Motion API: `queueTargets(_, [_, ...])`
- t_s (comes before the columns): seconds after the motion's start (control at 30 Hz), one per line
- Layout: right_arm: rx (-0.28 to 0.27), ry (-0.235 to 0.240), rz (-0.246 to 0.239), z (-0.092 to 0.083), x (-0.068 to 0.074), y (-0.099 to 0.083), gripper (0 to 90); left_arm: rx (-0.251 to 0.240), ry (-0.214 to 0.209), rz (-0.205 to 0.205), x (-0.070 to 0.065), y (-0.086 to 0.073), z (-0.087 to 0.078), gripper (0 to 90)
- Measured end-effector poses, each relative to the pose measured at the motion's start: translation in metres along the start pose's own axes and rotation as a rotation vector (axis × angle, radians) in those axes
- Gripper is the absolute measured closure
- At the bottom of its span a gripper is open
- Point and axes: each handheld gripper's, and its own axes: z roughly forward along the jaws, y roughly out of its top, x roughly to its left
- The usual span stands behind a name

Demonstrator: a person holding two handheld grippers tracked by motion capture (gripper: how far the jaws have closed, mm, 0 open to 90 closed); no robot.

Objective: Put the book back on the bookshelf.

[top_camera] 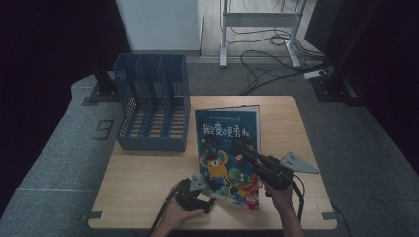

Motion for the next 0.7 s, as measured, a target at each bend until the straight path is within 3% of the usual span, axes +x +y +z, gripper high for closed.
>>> queueTargets(0.23, [0.003,-0.005,0.002,-0.0006,-0.0014,-0.0005,79.2,-0.029,-0.015,0.026,-0.0031,0.0006,-0.0032,15.1])
queueTargets(0.6, [-0.001,0.007,0.009,-0.0002,0.0029,0.0008,79.0,-0.021,0.011,0.03,-0.0067,0.0015,0.0022,15.5])
queueTargets(0.7, [-0.002,0.01,0.009,-0.0002,0.0031,0.0007,78.9,-0.038,0.026,0.019,-0.0058,0.0021,0.0013,16.2])
